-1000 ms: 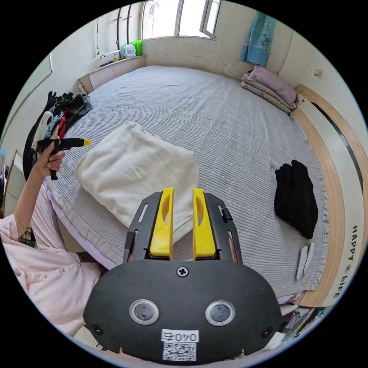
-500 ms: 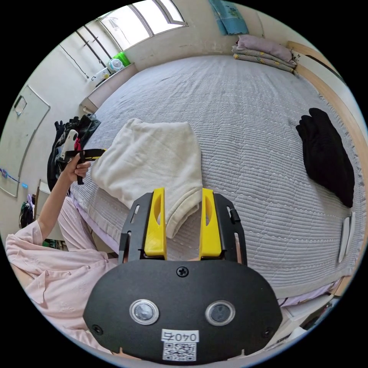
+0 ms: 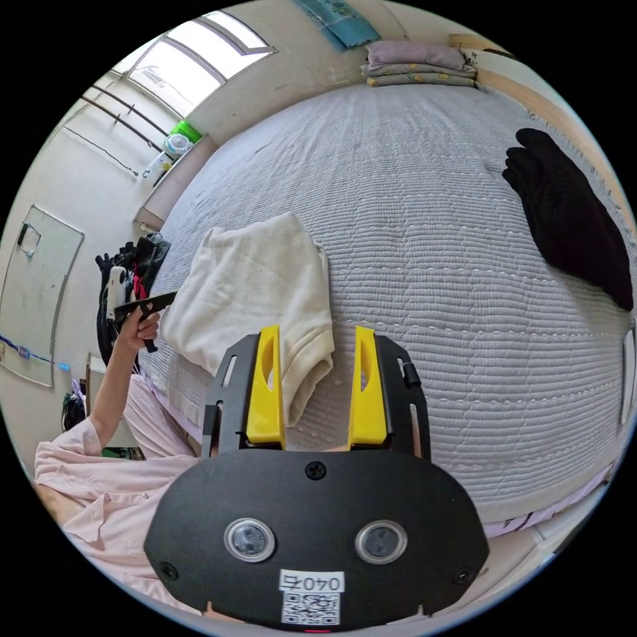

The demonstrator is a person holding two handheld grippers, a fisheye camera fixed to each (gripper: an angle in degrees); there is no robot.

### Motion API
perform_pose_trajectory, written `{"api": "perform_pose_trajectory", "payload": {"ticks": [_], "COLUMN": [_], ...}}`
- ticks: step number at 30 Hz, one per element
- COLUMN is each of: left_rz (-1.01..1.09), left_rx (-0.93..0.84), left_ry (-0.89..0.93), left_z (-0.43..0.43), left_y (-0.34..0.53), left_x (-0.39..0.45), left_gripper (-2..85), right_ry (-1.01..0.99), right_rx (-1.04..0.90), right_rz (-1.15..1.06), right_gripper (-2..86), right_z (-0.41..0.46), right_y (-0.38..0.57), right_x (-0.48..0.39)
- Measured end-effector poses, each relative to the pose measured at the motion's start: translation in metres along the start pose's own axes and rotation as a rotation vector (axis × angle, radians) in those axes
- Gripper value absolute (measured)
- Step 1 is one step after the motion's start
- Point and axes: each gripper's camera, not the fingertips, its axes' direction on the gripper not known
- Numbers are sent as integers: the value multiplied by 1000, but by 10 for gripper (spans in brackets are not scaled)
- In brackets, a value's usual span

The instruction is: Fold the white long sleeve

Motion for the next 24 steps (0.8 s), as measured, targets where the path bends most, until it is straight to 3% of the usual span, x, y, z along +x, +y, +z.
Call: {"api": "perform_pose_trajectory", "payload": {"ticks": [6,9,11,13,20,24], "left_rz": [15,38,50,59,68,65], "left_rx": [17,19,19,16,5,5], "left_ry": [-21,-63,-84,-98,-121,-128], "left_z": [-5,-7,-8,-10,-16,-19], "left_y": [-2,-3,-3,-4,-7,-7], "left_x": [16,30,37,44,65,77], "left_gripper": [3,3,3,3,5,4], "right_ry": [112,107,296,352,147,157], "right_rx": [-4,2,38,63,68,49], "right_rz": [3,-74,-154,-166,13,-45], "right_gripper": [153,94,95,97,143,108], "right_z": [36,49,61,66,60,67], "right_y": [6,13,22,27,33,32], "right_x": [-6,-30,-53,-56,6,0]}}
